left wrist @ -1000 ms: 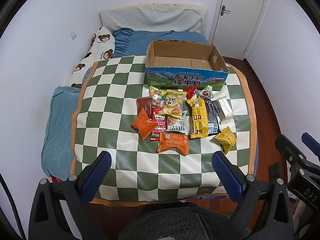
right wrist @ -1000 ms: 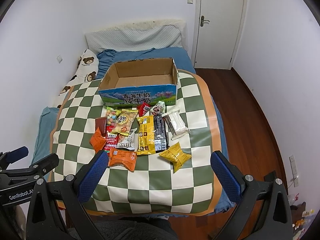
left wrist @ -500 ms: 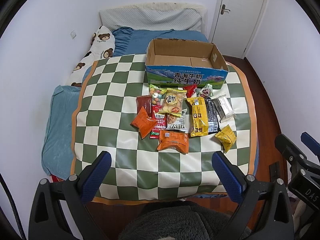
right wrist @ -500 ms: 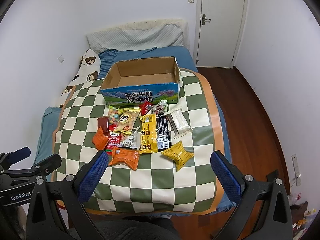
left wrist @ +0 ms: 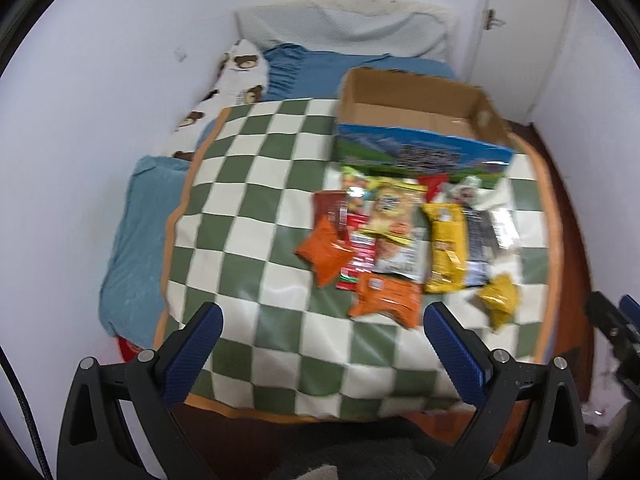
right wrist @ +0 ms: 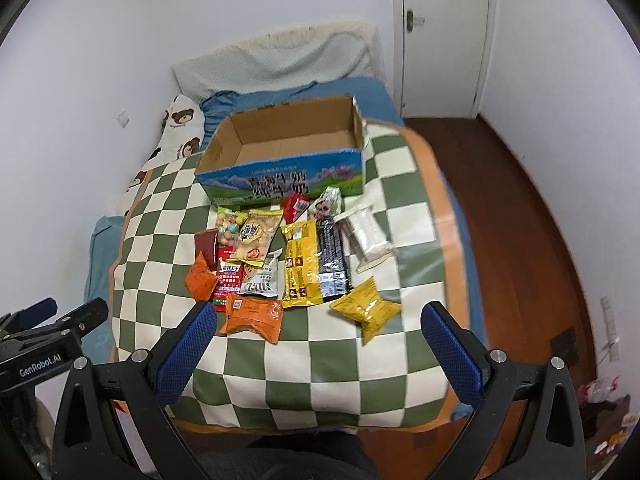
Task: Organize snacks
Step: 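Grasp the orange packet with left tool while right tool grasps yellow-black bag, then carry both packets into the cardboard box and open both tools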
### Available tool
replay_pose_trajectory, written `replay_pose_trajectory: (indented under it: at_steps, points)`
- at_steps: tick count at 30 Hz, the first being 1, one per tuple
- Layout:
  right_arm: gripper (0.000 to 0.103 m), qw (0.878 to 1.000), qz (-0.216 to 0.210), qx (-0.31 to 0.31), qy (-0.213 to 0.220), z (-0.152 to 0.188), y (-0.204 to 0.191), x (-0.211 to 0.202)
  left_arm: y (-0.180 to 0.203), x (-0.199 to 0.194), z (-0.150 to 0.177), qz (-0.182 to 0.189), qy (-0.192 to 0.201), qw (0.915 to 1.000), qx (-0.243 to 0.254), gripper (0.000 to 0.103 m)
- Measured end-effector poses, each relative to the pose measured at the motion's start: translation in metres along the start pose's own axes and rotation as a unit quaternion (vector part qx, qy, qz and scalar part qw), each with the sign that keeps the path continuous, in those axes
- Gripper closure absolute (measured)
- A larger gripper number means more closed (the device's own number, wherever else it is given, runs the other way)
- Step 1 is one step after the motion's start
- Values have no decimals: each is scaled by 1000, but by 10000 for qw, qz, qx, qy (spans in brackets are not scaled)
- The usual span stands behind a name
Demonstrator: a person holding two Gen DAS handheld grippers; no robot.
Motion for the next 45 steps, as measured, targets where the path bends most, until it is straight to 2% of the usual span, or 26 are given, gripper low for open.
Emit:
replay_pose_trajectory:
  at_steps: [3,4,8,11,13,17,21,23,25,26,27,30,31,33,35,38,40,45]
  points:
    - [0,9990,-281,73,-335,-5,4,46,-4,38,-4,-426,-119,9988,193,0]
    - [0,9986,-321,66,-423,-6,6,58,-5,56,-4,-543,-307,9977,260,0]
    - [0,9968,-318,9,-729,-15,4,116,-17,120,-5,-238,-1266,9916,-81,0]
    - [0,9933,-359,173,-1080,-23,4,164,-26,164,-9,125,-1884,9797,-671,0]
    - [0,9909,-328,292,-1269,-27,6,192,-30,197,-14,452,-2240,9668,-1148,0]
    - [0,9862,-138,469,-1581,-39,7,247,-32,247,-22,891,-2740,9401,-1822,1]
    - [0,9810,116,405,-1894,-49,2,291,-30,288,-31,1014,-3029,9238,-2109,2]
    - [0,9775,296,291,-2068,-52,-1,309,-27,304,-30,1015,-3156,9185,-2154,7]
    - [0,9734,396,218,-2248,-51,-3,326,-20,315,-27,1063,-3279,9160,-2051,30]
    - [0,9715,434,194,-2321,-50,-3,333,-16,317,-26,1067,-3287,9178,-1952,36]
    - [0,9697,479,159,-2389,-49,-4,340,-11,317,-25,968,-3249,9251,-1709,43]
    - [4,9667,379,212,-2523,-46,-5,355,5,307,-27,748,-2964,9480,-882,45]
    - [9,9657,374,235,-2558,-44,-6,358,12,300,-26,583,-2795,9574,-430,45]
    - [14,9662,450,211,-2528,-42,-7,361,19,292,-22,313,-2581,9654,187,45]
    - [17,9671,371,220,-2506,-38,-10,359,26,283,-14,66,-2481,9661,704,45]
    - [17,9597,77,235,-2799,-17,-17,349,32,279,1,-81,-2515,9621,1052,45]
    - [17,9575,-16,166,-2881,-6,-23,348,35,278,4,-112,-2526,9625,984,45]
    - [11,9557,93,-38,-2943,5,-29,357,28,278,4,-11,-2499,9679,251,45]
Point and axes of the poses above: each gripper's, at about its wrist camera, not at the fingertips, and x roughly the way its jaws point, y to its right, z to its underside, the point moved 4 cm from there along x, roughly the way its jaws point, and after that the axes turned 9 degrees about -x, right-handed, at the moved point
